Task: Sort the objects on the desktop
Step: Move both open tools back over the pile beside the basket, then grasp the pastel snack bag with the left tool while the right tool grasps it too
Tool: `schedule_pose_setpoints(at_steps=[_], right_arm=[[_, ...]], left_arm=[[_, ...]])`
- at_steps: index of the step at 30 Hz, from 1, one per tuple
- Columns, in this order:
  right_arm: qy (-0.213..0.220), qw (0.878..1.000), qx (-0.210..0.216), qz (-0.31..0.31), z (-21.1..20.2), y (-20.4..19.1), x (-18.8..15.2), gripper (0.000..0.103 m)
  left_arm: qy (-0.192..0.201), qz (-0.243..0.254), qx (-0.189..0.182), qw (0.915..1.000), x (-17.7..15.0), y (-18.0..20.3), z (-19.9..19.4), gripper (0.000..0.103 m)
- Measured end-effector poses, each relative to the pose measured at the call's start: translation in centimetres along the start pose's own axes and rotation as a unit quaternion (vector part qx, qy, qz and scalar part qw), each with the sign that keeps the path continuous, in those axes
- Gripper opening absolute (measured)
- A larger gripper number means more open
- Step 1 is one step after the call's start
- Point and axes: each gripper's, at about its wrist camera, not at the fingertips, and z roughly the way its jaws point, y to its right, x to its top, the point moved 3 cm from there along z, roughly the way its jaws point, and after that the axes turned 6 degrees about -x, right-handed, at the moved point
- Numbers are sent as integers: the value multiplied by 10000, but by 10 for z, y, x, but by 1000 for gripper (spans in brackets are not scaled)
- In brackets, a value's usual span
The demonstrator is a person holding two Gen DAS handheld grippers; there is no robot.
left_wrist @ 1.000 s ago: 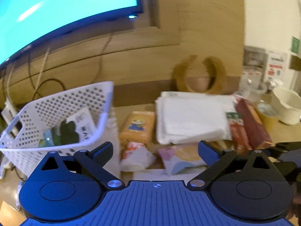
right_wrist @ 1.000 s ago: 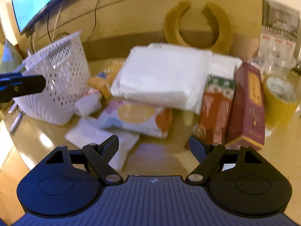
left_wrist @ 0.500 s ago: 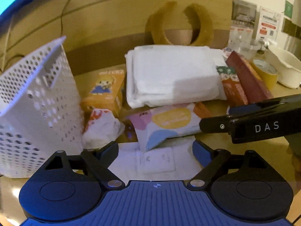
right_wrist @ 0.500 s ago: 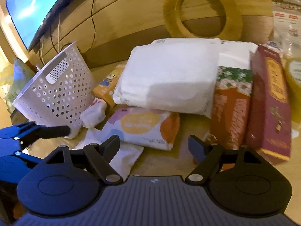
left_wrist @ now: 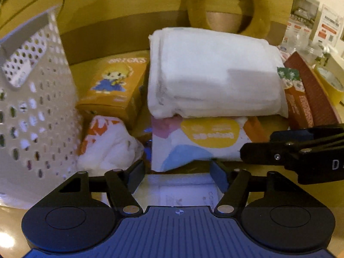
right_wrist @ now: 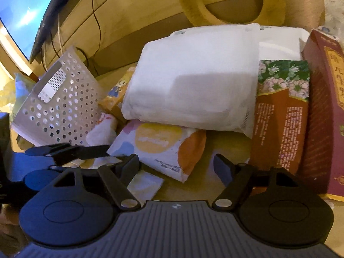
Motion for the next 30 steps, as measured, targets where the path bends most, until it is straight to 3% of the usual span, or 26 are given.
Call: schedule_pose_setpoints(at_steps=[4,10,14,20,23,30], right_arm=[[-2,10000,23,-43,1,-1,1,81],[28,9999,57,151,1,3,3,80],[56,9998,16,202,2,2,3,81],[-19,9937,400,1048,-4,16,-3,81],[6,9915,461,1215,-2,16,-2,81],[-41,9911,478,1242,8,10,7,81]], left_arm=[[-28,79,46,10000,5,1,8,80],[80,-139,-194,9997,12,-9,3,84],[38,68,-54,10000,13,-8,-2,88],[188,67,-124,9997,5,-10,-27,94],[176,183,-32,9997,14,-7,-15,94],[22,-54,-475,9989,25,-11,19,94]])
